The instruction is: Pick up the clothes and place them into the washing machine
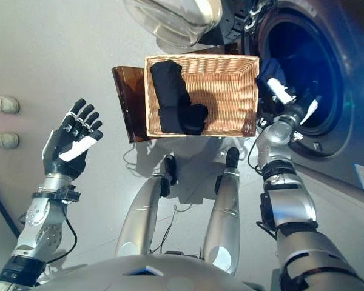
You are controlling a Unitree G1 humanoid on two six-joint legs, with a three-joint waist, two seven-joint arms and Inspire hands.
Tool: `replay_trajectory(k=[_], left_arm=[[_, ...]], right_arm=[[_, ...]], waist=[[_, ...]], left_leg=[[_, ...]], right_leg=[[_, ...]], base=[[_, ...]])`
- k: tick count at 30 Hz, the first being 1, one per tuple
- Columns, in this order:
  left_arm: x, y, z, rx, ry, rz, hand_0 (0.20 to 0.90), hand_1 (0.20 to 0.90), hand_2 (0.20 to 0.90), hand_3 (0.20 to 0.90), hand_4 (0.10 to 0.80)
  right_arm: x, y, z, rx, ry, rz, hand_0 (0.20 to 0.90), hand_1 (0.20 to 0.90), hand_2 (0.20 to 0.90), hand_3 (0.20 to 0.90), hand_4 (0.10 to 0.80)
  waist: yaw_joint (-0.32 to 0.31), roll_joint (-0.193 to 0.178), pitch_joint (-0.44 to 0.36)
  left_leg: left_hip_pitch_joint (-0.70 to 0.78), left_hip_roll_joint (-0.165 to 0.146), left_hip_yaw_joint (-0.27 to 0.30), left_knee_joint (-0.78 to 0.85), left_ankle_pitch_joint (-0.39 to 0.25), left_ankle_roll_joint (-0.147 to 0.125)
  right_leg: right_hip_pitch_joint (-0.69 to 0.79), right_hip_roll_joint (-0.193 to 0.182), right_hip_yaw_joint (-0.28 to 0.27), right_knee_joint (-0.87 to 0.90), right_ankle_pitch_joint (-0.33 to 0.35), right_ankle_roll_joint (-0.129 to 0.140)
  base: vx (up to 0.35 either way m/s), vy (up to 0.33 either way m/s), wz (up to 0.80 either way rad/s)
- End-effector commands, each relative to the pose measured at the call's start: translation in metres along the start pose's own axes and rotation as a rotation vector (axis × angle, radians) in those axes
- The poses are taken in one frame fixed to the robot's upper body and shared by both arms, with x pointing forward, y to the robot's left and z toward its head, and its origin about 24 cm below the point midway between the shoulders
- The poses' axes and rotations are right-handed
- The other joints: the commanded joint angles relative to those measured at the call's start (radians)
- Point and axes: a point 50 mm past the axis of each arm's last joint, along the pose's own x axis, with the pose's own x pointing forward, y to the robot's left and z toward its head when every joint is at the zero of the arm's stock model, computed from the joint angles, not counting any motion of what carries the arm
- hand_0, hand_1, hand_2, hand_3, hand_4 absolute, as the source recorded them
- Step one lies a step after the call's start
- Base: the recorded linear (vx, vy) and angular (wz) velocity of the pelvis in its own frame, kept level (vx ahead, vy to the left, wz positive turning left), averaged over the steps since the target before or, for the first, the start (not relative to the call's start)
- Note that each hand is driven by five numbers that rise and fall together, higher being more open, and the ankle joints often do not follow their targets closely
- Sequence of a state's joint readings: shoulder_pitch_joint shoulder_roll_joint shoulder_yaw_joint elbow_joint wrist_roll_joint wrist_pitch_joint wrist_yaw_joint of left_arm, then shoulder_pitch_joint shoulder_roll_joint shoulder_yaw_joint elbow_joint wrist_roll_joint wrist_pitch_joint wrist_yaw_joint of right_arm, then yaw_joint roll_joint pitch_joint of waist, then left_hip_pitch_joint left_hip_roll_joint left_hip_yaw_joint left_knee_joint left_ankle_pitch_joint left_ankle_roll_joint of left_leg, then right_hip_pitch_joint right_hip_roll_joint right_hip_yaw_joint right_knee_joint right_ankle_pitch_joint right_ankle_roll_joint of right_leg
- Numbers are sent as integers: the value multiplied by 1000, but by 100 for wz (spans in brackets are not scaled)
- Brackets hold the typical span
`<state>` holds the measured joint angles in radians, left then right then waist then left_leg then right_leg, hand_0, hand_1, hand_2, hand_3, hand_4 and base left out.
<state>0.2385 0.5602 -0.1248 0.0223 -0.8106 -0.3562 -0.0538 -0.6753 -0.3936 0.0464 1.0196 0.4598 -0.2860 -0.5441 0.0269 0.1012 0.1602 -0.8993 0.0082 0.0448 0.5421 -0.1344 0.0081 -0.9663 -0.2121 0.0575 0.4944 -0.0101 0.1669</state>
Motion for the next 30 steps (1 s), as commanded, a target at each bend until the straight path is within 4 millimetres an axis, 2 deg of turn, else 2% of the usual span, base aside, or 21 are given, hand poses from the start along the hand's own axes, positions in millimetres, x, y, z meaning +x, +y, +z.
replay_trajectory(k=[1, 2, 3, 4, 5, 7, 9, 11, 16, 17, 20, 27, 30], left_arm=[[4, 8, 33, 63, -190, 28, 900, 900, 900, 900, 800], [4, 7, 33, 64, -191, 27, 900, 900, 900, 900, 800], [3, 7, 30, 59, -183, 35, 900, 900, 900, 900, 800], [2, 8, 25, 57, -169, 50, 900, 900, 900, 900, 800], [2, 8, 25, 57, -169, 50, 900, 900, 900, 900, 800], [2, 10, 20, 65, -152, 63, 900, 900, 900, 900, 800], [2, 10, 17, 70, -147, 68, 900, 900, 900, 900, 800], [3, 10, 14, 80, -141, 78, 900, 900, 900, 900, 800], [1, 10, 8, 73, -125, 87, 900, 900, 900, 900, 800], [1, 10, 7, 66, -127, 95, 900, 900, 900, 900, 800], [1, 9, 8, 71, -134, 97, 900, 900, 900, 900, 800], [0, 10, 7, 84, -127, 105, 900, 900, 900, 900, 800], [-2, 11, 7, 85, -128, 110, 900, 900, 900, 900, 800]], right_arm=[[-14, 19, 21, 78, -187, 96, 900, 900, 900, 900, 800], [-14, 18, 21, 79, -188, 96, 900, 900, 900, 900, 800], [-20, 19, 10, 55, -168, 113, 900, 900, 900, 900, 800], [-30, 18, -11, -12, -125, 155, 900, 900, 900, 900, 800], [-30, 18, -11, -13, -125, 155, 900, 900, 900, 900, 800], [-40, 18, -30, -106, -91, 212, 900, 900, 900, 900, 800], [-44, 17, -36, -140, -80, 227, 900, 900, 900, 900, 800], [-52, 16, -51, -191, -40, 277, 900, 900, 900, 900, 800], [-55, 14, -59, -283, -38, 302, 900, 900, 900, 900, 800], [-52, 13, -56, -320, -63, 282, 900, 900, 900, 900, 800], [-47, 14, -49, -287, -70, 254, 900, 900, 900, 900, 800], [-46, 16, -38, -297, -135, 268, 900, 900, 900, 900, 800], [-48, 14, -39, -429, -196, 295, 900, 900, 900, 900, 800]], waist=[[-13, -30, -20], [-15, -29, -14], [-16, -32, -22], [-21, -39, -24], [-22, -39, -23], [-24, -45, -25], [-25, -46, -22], [-25, -51, -20], [-22, -55, -22], [-19, -55, -27], [-13, -53, -27], [-13, -49, -21], [-15, -50, -30]], left_leg=[[34, -19, -40, -174, 85, -23], [24, -19, -34, -179, 115, -18], [49, -15, -44, -188, 91, -26], [63, -12, -45, -221, 133, -26], [66, -12, -46, -223, 134, -26], [100, -10, -53, -261, 148, -32], [121, -9, -58, -282, 155, -33], [161, -7, -70, -321, 171, -36], [178, -5, -77, -329, 178, -38], [184, -7, -80, -334, 178, -39], [184, -7, -83, -336, 178, -39], [163, -6, -79, -318, 177, -40], [155, -3, -80, -314, 173, -40]], right_leg=[[93, 13, -57, -82, -19, -53], [86, 12, -61, -92, 10, -58], [111, 15, -62, -97, -14, -52], [137, 14, -76, -144, 26, -54], [140, 14, -77, -146, 26, -54], [180, 17, -84, -192, 39, -48], [203, 18, -92, -216, 43, -47], [245, 18, -104, -256, 59, -43], [266, 14, -114, -267, 64, -40], [275, 13, -115, -275, 67, -39], [274, 11, -114, -272, 65, -38], [252, 9, -108, -260, 60, -41], [245, 9, -108, -254, 59, -40]], base=[[-51, -20, -2], [74, -37, 2], [-25, -30, 7], [76, -38, 7], [-29, -38, 2], [57, -43, -3], [55, -47, -4], [54, -56, -1], [31, -21, 10], [64, -27, 7], [22, -10, 4], [-5, 0, 3], [9, 0, -3]])
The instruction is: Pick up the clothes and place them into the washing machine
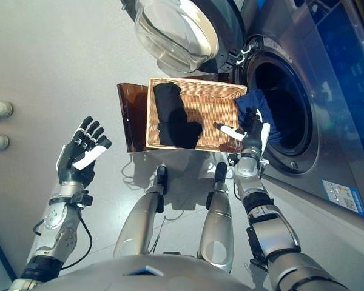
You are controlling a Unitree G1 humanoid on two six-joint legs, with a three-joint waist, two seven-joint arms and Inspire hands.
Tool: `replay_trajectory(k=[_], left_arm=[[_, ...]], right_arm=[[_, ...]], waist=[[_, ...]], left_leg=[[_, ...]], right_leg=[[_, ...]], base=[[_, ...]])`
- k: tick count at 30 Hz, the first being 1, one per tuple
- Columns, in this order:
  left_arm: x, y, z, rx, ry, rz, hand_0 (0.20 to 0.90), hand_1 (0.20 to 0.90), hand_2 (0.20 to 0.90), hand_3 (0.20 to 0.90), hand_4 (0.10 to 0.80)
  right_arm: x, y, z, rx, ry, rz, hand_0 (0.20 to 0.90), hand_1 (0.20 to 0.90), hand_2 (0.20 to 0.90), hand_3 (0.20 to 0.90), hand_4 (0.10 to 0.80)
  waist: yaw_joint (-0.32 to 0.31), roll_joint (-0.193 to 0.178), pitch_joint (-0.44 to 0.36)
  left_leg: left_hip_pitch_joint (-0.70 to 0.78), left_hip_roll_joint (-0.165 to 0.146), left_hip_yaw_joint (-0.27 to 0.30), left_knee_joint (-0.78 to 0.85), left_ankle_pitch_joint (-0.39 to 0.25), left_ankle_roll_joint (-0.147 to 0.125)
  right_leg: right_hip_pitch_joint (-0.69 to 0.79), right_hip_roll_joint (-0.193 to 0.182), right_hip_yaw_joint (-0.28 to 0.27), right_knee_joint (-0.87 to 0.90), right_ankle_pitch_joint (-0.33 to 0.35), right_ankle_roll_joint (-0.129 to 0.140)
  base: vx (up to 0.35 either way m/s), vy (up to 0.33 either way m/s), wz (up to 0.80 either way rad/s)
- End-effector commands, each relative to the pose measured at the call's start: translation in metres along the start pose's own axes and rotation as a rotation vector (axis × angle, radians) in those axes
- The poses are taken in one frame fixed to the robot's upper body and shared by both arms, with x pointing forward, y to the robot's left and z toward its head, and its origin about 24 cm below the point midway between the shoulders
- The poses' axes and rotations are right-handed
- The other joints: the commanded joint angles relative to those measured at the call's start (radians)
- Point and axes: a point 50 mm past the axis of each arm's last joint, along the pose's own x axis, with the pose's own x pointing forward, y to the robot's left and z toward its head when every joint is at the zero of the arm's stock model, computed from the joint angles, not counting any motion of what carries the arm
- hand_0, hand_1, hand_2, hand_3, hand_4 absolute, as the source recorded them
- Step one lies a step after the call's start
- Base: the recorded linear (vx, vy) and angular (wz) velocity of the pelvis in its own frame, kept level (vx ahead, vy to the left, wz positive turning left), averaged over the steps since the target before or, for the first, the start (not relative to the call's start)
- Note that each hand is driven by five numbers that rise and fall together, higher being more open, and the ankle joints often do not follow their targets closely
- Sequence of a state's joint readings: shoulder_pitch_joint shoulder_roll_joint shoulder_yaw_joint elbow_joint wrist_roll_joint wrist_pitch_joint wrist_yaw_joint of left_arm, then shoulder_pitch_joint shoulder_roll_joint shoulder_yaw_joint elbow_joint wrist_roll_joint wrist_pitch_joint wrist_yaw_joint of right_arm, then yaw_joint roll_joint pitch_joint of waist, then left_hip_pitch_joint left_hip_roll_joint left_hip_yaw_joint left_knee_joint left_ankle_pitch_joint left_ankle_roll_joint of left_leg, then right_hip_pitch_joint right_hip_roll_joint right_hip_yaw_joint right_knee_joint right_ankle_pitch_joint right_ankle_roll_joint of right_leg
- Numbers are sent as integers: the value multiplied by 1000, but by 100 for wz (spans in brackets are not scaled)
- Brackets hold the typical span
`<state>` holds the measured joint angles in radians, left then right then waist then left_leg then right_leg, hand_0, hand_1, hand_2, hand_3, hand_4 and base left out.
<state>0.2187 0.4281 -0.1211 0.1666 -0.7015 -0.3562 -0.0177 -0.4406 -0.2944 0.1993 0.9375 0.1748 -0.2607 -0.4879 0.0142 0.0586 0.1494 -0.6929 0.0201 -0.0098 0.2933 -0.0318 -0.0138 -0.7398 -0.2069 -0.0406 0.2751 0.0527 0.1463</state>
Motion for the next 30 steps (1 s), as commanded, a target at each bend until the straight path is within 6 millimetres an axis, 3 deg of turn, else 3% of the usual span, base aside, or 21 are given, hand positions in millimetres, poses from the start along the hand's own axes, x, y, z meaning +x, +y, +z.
replay_trajectory(k=[1, 4, 8, 10, 11, 15, 18, 21, 30], left_arm=[[1, 12, 43, 73, -215, 6, 900, 900, 900, 900, 800], [1, 13, 47, 81, -232, 17, 900, 900, 900, 900, 800], [-1, 15, 48, 86, -231, 19, 900, 900, 900, 900, 800], [-5, 18, 47, 93, -221, 15, 900, 900, 900, 900, 800], [-5, 18, 47, 93, -220, 15, 900, 900, 900, 900, 800], [-6, 20, 46, 105, -209, 1, 900, 900, 900, 900, 800], [-7, 21, 47, 100, -208, -3, 900, 900, 900, 900, 800], [-7, 20, 50, 100, -205, -35, 900, 900, 900, 900, 800], [-7, 16, 48, 99, -181, -87, 900, 900, 900, 900, 800]], right_arm=[[11, -15, 37, -118, -230, -49, 900, 900, 900, 900, 800], [15, -30, 33, -105, -194, -137, 900, 900, 900, 900, 800], [17, -36, 32, -154, -194, -164, 900, 900, 900, 900, 800], [16, -45, 27, -374, -242, -165, 900, 900, 900, 900, 800], [16, -45, 27, -374, -242, -165, 900, 900, 900, 900, 800], [14, -63, 12, -732, -271, -162, 900, 900, 900, 900, 800], [13, -66, 4, -806, -247, -149, 900, 900, 900, 900, 800], [18, -78, -6, -995, -197, -126, 900, 900, 900, 900, 800], [38, -95, 14, -1222, -182, -152, 900, 900, 900, 900, 800]], waist=[[-3, -8, -22], [-4, -6, -27], [-2, -5, -30], [-1, -5, -33], [-1, -5, -34], [-4, -5, -39], [-3, -5, -42], [-1, -6, -41], [12, -9, -30]], left_leg=[[-53, -15, -26, -66, 70, -18], [-64, -14, -25, -66, 72, -20], [-77, -13, -23, -60, 70, -18], [-82, -11, -23, -58, 69, -19], [-83, -11, -23, -58, 69, -19], [-88, -8, -26, -59, 69, -20], [-92, -7, -29, -59, 71, -20], [-100, -7, -31, -62, 74, -22], [-116, -2, -33, -66, 85, -26]], right_leg=[[18, 4, -11, -35, -4, -19], [9, 5, -7, -39, -4, -18], [-6, 6, -5, -32, -5, -19], [-14, 7, -2, -28, -6, -18], [-14, 7, -2, -28, -6, -18], [-20, 9, -4, -23, -7, -17], [-24, 8, -5, -23, -6, -17], [-36, 9, -4, -22, -4, -16], [-61, 12, -4, -14, 1, -20]], base=[[13, -2, -3], [0, 0, 0], [-11, 2, 2], [0, 0, 0], [0, 0, 0], [0, 0, 0], [0, 0, 0], [-13, -3, 0], [-7, -1, 0]])
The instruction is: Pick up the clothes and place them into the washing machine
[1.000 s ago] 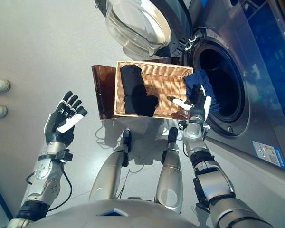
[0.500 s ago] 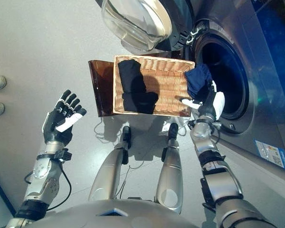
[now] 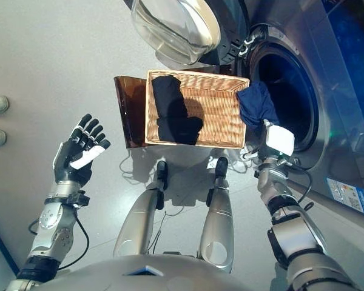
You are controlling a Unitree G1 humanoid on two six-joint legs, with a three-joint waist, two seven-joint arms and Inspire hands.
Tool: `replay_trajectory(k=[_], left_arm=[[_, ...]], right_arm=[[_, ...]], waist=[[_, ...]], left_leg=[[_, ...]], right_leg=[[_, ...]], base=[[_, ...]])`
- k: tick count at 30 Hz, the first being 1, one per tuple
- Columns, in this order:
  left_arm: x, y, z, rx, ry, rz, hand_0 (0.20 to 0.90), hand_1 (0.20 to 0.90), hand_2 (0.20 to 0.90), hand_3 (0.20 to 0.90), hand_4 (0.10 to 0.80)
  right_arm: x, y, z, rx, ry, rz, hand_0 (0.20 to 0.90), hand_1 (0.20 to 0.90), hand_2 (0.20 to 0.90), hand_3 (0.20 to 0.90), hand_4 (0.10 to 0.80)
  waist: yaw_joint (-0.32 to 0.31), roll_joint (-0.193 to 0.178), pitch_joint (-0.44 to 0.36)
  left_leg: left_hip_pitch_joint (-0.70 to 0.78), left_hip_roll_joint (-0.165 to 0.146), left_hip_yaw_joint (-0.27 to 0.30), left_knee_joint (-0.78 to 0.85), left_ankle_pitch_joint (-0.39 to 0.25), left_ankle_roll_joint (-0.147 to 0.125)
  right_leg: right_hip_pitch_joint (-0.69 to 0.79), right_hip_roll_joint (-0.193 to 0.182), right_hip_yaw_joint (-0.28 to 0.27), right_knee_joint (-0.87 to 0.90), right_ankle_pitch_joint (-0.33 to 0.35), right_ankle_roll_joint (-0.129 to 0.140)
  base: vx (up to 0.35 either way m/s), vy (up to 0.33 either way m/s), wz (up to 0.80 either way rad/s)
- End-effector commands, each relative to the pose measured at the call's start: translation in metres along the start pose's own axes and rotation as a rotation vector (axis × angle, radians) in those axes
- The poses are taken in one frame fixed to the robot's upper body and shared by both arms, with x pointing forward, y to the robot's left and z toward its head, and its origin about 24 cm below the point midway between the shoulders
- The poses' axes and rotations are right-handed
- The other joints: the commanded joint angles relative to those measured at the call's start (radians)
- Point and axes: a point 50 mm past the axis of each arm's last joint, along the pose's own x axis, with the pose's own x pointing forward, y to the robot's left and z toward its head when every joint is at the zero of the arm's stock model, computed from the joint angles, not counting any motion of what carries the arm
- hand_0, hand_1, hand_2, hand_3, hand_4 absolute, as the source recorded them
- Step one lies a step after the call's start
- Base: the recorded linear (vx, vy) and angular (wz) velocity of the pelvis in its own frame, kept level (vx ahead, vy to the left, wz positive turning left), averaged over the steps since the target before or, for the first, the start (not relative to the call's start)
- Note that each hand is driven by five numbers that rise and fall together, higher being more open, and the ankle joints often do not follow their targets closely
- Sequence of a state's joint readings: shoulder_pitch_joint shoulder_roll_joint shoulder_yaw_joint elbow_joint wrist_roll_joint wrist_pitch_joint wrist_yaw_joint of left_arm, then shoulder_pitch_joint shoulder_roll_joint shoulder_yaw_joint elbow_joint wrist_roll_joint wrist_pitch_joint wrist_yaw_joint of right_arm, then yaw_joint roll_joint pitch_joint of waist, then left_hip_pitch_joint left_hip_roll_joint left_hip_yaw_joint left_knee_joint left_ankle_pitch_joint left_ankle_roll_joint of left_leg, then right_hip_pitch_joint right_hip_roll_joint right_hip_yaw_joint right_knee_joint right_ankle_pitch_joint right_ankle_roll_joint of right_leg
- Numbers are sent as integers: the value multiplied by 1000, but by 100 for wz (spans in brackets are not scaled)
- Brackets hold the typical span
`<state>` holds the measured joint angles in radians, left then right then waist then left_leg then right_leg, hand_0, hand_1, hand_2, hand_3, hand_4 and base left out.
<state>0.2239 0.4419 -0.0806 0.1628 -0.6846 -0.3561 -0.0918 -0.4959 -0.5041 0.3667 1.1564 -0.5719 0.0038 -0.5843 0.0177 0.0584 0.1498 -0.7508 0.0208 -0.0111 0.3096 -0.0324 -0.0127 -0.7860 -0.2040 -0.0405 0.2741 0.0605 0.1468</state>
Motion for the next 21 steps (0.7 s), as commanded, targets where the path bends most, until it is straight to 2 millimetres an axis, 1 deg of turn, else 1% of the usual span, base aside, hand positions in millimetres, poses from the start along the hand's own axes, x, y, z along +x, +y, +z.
replay_trajectory(k=[1, 3, 5, 9, 12, 16, 20, 21], left_arm=[[-7, 10, 41, 68, -157, -41, 900, 900, 900, 900, 800], [-8, 8, 41, 71, -157, -56, 900, 900, 900, 900, 800], [-8, 8, 42, 76, -155, -59, 900, 900, 900, 900, 800], [-9, 9, 44, 85, -157, -62, 900, 900, 900, 900, 800], [-9, 11, 44, 84, -159, -44, 900, 900, 900, 900, 800], [-9, 12, 43, 83, -163, -34, 900, 900, 900, 900, 800], [-6, 10, 48, 84, -177, -56, 900, 900, 900, 900, 800], [-5, 8, 51, 88, -187, -70, 900, 900, 900, 900, 800]], right_arm=[[27, -50, -8, -130, -14, -158, 900, 900, 900, 900, 800], [33, -60, -9, -132, 12, -190, 900, 900, 900, 900, 800], [37, -67, -5, -121, 16, -214, 900, 900, 900, 900, 800], [40, -75, -1, -84, 16, -259, 900, 900, 900, 900, 800], [38, -75, 2, -37, 0, -280, 900, 900, 900, 900, 800], [36, -73, 4, -24, -15, -287, 900, 900, 900, 900, 800], [38, -69, 2, -59, 3, -241, 900, 900, 900, 900, 800], [41, -72, 0, -100, 18, -218, 900, 900, 900, 900, 800]], waist=[[10, -8, -29], [14, -5, -27], [19, -3, -23], [21, -5, -22], [18, -13, -24], [14, -21, -27], [20, -23, -24], [27, -22, -17]], left_leg=[[-60, -3, -31, -81, 86, -27], [-65, -3, -30, -80, 86, -27], [-67, -4, -30, -78, 87, -27], [-69, -2, -28, -74, 87, -28], [-67, -3, -32, -70, 84, -28], [-64, -3, -36, -68, 79, -28], [-69, -4, -37, -64, 79, -29], [-81, -6, -36, -57, 79, -29]], right_leg=[[-19, 9, -4, -11, -6, -21], [-23, 7, -5, -9, -5, -21], [-28, 6, -4, -4, -6, -20], [-30, 7, -8, 4, -7, -21], [-25, 7, -12, 8, -10, -20], [-20, 6, -16, 12, -12, -20], [-26, 3, -19, 13, -10, -20], [-37, 1, -17, 18, -10, -20]], base=[[0, 0, 0], [-13, 2, -2], [0, 0, 0], [0, 0, 0], [0, 0, 0], [0, 0, 0], [-10, 3, 0], [-48, 21, 2]])
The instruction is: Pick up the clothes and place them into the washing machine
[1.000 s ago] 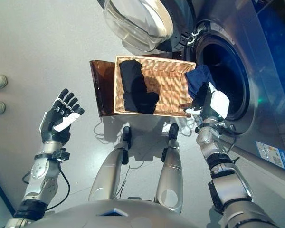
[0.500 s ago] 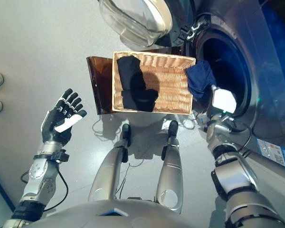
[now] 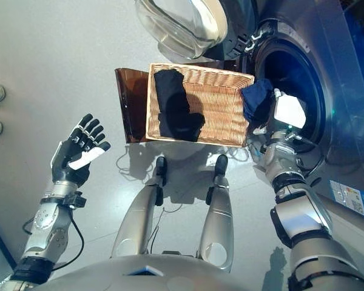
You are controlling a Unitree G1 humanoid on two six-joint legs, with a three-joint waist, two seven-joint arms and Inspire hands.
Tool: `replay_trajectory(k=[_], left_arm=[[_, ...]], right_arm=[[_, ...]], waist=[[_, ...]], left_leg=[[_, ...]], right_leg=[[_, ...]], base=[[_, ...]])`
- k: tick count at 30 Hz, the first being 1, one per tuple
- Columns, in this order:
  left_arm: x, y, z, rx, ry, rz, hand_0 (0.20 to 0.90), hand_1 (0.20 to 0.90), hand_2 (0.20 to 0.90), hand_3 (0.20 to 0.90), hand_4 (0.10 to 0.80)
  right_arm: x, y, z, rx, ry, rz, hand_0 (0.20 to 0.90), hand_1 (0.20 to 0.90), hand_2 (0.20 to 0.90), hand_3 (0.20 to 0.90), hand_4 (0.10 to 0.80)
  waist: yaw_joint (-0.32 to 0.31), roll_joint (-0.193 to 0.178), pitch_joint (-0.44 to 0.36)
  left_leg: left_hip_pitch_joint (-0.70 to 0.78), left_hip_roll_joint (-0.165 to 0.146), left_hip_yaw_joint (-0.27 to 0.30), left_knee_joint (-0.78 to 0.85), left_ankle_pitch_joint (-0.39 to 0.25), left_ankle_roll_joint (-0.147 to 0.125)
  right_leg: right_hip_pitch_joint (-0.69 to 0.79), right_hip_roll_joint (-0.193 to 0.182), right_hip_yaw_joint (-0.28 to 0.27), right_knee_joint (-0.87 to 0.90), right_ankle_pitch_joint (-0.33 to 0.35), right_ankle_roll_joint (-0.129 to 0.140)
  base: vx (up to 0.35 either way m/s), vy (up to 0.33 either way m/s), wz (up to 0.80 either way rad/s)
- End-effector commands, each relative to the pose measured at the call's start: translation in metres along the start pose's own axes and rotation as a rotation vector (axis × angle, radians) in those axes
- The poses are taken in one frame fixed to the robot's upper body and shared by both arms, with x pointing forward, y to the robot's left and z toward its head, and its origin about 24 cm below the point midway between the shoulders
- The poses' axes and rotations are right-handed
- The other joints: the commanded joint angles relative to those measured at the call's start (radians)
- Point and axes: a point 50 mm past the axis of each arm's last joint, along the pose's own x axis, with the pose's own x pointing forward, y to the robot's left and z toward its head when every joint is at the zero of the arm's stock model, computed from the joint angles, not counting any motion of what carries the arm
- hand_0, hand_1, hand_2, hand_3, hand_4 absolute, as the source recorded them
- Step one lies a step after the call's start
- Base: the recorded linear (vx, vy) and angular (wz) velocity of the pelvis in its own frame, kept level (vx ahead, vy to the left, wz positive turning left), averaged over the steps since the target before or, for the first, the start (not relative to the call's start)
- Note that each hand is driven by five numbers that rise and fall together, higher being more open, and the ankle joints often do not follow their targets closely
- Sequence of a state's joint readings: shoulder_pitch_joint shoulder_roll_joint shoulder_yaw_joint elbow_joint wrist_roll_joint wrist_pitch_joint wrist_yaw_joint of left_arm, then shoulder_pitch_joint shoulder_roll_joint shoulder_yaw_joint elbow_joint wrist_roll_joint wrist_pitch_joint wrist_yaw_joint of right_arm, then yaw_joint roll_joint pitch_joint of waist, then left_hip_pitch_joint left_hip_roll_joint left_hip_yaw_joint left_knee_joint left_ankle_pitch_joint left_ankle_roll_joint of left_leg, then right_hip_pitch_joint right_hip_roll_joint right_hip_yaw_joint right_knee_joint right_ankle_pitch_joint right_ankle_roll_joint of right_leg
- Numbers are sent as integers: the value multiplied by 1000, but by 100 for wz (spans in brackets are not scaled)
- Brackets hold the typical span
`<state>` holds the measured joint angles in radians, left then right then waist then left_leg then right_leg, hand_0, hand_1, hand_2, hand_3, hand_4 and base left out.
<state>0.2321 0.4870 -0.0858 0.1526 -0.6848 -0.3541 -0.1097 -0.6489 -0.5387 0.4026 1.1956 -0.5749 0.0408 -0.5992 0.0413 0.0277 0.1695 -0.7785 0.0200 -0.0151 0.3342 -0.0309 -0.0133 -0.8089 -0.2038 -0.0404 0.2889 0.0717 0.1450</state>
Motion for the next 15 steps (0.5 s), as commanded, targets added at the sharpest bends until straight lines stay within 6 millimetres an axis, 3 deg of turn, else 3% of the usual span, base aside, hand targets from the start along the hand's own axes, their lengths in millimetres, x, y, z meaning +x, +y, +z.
replay_trajectory(k=[1, 4, 6, 7, 8, 15], left_arm=[[-5, 6, 46, 51, -192, -38, 900, 900, 900, 900, 800], [-7, 6, 49, 56, -193, -46, 900, 900, 900, 900, 800], [-10, 6, 50, 65, -187, -58, 900, 900, 900, 900, 800], [-10, 6, 51, 65, -190, -58, 900, 900, 900, 900, 800], [-11, 6, 51, 66, -187, -60, 900, 900, 900, 900, 800], [-13, 5, 52, 76, -177, -80, 900, 900, 900, 900, 800]], right_arm=[[16, -28, -19, -96, 34, -74, 900, 900, 900, 900, 800], [23, -36, -23, -118, 61, -64, 900, 900, 900, 900, 800], [27, -44, -26, -143, 69, -64, 900, 900, 900, 900, 800], [27, -44, -26, -142, 68, -66, 900, 900, 900, 900, 800], [28, -46, -26, -152, 62, -65, 900, 900, 900, 900, 800], [35, -60, -27, -162, 46, -80, 900, 900, 900, 900, 800]], waist=[[8, 12, -32], [16, 21, -22], [25, 27, -15], [24, 27, -11], [27, 29, -12], [26, 35, -2]], left_leg=[[-60, -8, -32, -80, 77, -27], [-80, -7, -30, -73, 80, -28], [-88, -9, -35, -51, 48, -32], [-103, -11, -31, -51, 77, -28], [-97, -9, -36, -41, 45, -32], [-165, -16, -34, 57, 11, -29]], right_leg=[[-23, -1, -17, 6, -19, -18], [-43, -3, -15, 14, -20, -20], [-58, 1, -7, 50, -58, -19], [-70, -1, -10, 44, -30, -24], [-69, 2, -5, 62, -63, -21], [-144, -6, 5, 184, -102, -31]], base=[[-58, 27, 2], [-5, 13, 3], [30, -1, 0], [-19, 3, -4], [0, 0, 0], [-1, 1, 6]])
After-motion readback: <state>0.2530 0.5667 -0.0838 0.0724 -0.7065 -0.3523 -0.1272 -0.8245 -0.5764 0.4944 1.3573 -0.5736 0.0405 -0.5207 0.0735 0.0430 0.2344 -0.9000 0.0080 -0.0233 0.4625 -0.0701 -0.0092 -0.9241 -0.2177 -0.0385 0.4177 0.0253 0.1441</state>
